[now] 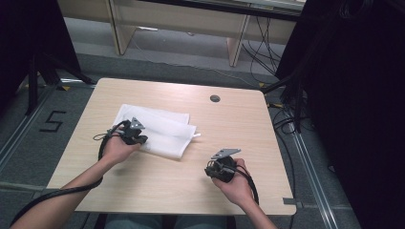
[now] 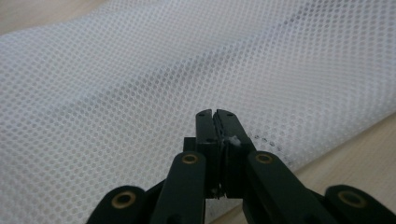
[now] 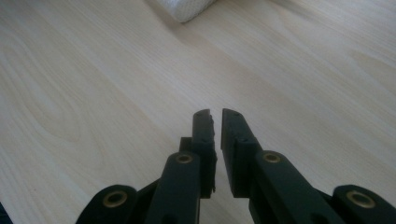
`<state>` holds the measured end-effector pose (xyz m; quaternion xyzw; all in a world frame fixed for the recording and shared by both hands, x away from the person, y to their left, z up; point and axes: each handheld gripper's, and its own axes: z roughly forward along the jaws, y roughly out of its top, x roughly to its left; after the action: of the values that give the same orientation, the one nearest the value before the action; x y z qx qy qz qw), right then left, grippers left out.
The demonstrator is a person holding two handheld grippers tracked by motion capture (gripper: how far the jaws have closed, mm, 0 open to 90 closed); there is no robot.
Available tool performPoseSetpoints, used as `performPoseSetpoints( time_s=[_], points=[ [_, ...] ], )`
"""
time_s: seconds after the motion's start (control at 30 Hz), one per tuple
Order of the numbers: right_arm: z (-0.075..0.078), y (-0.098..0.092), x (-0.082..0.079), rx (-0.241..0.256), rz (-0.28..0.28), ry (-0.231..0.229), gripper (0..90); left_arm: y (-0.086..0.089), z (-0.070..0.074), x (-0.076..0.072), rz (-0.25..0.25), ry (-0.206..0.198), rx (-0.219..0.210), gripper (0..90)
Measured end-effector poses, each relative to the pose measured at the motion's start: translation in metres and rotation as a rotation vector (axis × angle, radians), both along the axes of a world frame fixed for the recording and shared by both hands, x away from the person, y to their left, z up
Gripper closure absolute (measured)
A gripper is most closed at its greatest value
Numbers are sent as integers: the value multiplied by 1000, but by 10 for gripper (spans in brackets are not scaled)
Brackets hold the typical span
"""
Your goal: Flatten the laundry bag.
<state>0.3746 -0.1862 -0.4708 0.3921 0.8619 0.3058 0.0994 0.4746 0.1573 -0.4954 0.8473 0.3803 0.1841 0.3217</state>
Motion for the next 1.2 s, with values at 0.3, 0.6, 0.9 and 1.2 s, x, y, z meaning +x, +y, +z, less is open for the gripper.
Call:
performPoseSetpoints(
  time_s=[0.3, 0.6, 0.9, 1.2],
  points=[
    [0, 1, -1, 3, 0, 10, 842, -11, -8, 4, 0, 32, 12, 890],
    [0, 2, -1, -1, 6, 11, 836, -24, -9, -5, -87, 34, 32, 896],
    [10, 7, 5, 23, -24, -23, 833, -20, -8, -25, -174, 57, 29, 897],
    [22, 35, 31, -4, 23, -49, 839, -23, -5, -45, -244, 70, 71, 897]
  ],
)
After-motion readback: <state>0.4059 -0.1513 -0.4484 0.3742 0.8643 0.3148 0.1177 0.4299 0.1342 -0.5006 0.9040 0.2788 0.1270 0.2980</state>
